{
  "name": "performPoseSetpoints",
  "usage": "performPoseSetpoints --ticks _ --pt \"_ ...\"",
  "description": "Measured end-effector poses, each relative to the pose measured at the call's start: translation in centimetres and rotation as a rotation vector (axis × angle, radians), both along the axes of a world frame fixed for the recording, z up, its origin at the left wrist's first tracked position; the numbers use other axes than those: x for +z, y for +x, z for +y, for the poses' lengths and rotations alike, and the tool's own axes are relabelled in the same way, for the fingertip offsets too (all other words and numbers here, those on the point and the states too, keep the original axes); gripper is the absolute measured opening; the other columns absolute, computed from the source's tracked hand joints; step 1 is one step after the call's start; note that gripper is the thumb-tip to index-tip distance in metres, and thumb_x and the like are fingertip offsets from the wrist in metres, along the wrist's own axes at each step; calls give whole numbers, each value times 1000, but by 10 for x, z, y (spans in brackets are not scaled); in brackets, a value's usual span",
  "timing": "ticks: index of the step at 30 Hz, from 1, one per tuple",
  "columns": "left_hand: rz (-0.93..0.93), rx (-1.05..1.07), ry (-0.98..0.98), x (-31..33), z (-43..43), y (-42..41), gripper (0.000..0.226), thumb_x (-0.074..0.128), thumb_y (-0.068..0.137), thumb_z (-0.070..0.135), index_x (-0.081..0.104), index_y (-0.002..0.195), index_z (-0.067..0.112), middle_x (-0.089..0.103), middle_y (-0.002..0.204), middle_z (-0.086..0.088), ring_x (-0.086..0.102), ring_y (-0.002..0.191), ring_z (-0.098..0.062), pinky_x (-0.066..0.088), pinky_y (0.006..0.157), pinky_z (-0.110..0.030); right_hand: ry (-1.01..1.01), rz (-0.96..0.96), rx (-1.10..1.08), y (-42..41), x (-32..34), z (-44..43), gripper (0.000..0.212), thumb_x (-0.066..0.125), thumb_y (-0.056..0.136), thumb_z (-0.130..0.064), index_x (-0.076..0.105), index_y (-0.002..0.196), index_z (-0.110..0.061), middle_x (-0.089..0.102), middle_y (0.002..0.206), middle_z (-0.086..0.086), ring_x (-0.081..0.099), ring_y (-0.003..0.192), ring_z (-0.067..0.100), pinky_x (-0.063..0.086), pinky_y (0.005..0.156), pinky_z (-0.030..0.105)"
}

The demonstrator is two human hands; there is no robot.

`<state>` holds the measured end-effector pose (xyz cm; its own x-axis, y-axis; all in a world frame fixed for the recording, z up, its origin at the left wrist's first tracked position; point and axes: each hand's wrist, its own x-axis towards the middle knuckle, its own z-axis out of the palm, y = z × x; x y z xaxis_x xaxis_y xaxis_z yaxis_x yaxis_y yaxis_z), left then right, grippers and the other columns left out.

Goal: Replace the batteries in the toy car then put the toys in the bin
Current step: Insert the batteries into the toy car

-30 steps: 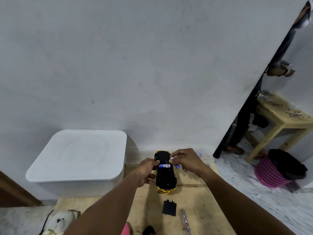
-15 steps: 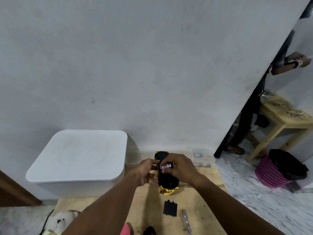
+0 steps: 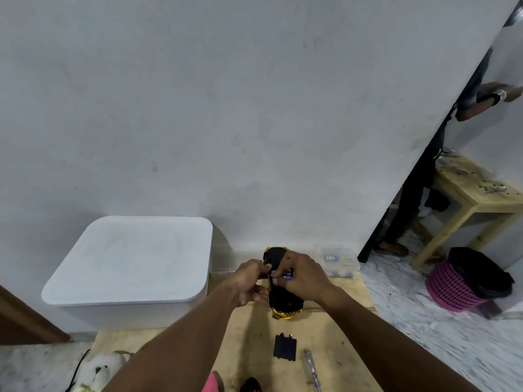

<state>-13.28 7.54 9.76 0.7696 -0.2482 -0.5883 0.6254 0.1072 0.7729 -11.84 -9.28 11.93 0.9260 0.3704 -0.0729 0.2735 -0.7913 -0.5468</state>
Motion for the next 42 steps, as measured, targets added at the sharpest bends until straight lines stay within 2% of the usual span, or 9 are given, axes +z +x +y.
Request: performPoseSetpoints --ticks 3,8,12,15,18,28,32,36,42 --pt "6 7 -13 -4 1 0 31 39 104 23 58 120 4 63 110 -13 64 65 -28 58 58 -41 104 87 -30 3 7 0 14 75 75 -25 78 86 -33 63 89 -20 60 85 3 50 76 26" --pt "31 62 -20 -6 12 0 33 41 104 23 53 129 4 62 122 -16 69 74 -33 59 62 -45 539 241 -99 0 23 -5 42 52 75 14 74 94 -16 68 83 5 57 59 1 45 57 20" --pt "39 88 -5 -8 14 2 35 42 103 23 53 130 4 62 122 -15 66 72 -32 58 59 -43 619 320 -102 3 23 -10 47 58 70 24 71 100 -9 71 91 10 66 78 14 57 67 31" --pt "38 91 1 -7 11 2 35 43 102 23 55 128 3 62 122 -16 66 70 -31 58 58 -42 681 379 -137 5 19 -12 36 65 70 24 71 95 -2 72 88 15 70 85 22 59 78 40" --pt "36 82 2 -6 10 2 34 43 102 24 55 127 4 62 122 -15 64 75 -32 58 59 -42 728 429 -165 5 19 -13 27 70 76 15 70 97 -2 72 93 18 74 87 26 61 73 46" --pt "26 95 8 -5 13 -1 35 42 103 23 53 131 5 62 122 -14 64 77 -31 57 55 -40 659 355 -154 1 28 -20 41 73 87 -12 64 123 -30 73 109 -4 74 77 30 50 47 28" --pt "24 101 4 -3 14 -2 34 42 103 23 53 131 6 62 122 -14 65 80 -32 58 56 -40 657 328 -210 1 26 -19 22 74 85 -8 75 105 -17 72 102 8 74 83 23 57 58 30" --pt "20 104 -5 -4 13 -3 35 42 103 23 53 131 4 61 122 -14 63 78 -31 57 56 -39 654 270 -258 -1 23 -15 16 78 80 -8 77 95 -13 77 89 2 71 83 12 50 54 16" --pt "25 118 -32 -3 11 -4 36 41 104 24 54 130 4 62 123 -14 63 79 -31 57 56 -38 711 255 -361 -1 10 -13 16 84 73 -5 74 87 -3 75 85 14 74 85 27 62 65 42"
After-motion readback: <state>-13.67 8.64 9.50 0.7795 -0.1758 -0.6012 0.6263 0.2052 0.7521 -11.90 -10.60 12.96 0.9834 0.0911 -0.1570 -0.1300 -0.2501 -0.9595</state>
